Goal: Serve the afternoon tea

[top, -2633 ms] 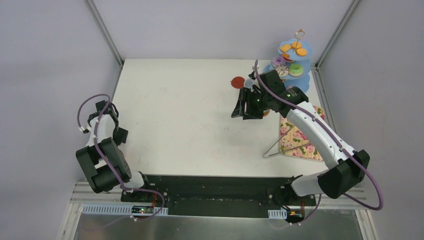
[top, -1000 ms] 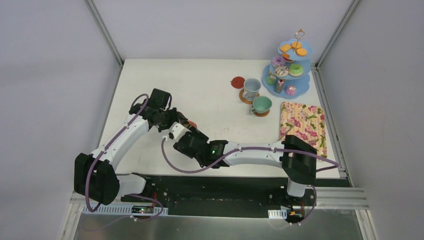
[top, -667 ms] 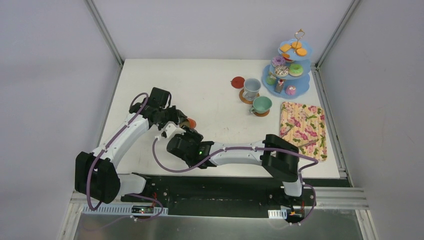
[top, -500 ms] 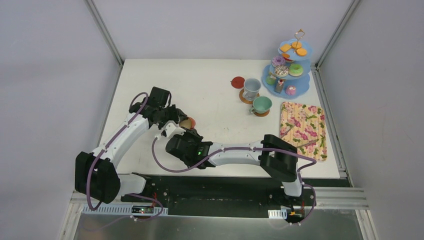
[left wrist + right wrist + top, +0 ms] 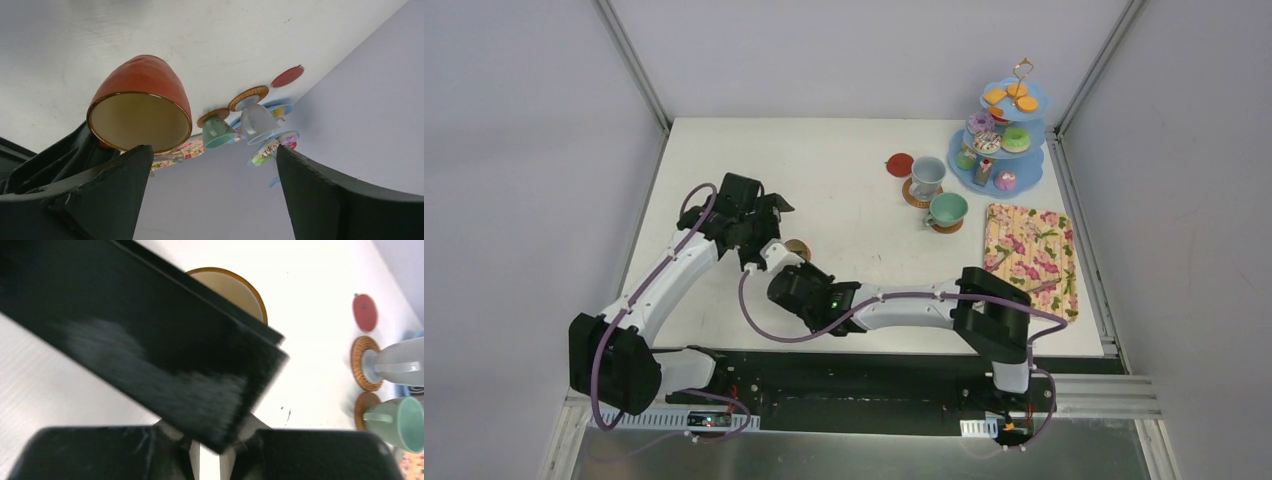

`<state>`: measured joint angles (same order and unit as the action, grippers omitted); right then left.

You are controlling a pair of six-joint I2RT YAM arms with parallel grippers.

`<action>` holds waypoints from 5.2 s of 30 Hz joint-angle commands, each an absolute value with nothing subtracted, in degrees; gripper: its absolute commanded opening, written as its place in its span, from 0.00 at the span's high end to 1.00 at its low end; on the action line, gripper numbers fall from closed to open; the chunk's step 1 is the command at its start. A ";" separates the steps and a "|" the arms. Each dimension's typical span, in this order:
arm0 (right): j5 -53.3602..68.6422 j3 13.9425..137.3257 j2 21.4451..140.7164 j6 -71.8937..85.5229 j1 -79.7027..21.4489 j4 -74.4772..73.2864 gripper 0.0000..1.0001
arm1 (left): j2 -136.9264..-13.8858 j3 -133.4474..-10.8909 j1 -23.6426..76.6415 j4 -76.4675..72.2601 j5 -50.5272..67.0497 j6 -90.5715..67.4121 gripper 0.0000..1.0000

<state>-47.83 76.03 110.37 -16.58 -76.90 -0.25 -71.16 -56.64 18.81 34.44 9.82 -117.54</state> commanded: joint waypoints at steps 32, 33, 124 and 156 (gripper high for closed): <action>-36.42 122.74 133.56 18.53 -32.46 -21.13 1.00 | -59.25 -71.15 13.36 42.94 -4.20 -36.75 0.05; -36.38 124.04 134.79 18.42 -32.23 -21.48 1.00 | -59.72 -71.33 13.36 42.97 -3.74 -36.66 0.05; -36.39 132.76 137.11 28.17 -34.11 -40.14 0.29 | -64.22 -77.39 13.36 45.48 -4.31 -33.22 0.03; -36.12 124.96 61.92 13.62 -35.69 -56.15 0.00 | -73.65 -123.92 13.36 43.34 3.59 -37.48 0.02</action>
<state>-31.92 122.74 60.10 14.31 -35.48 -52.23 -73.34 -117.84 13.28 48.36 2.39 -37.34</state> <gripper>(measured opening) 0.994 0.975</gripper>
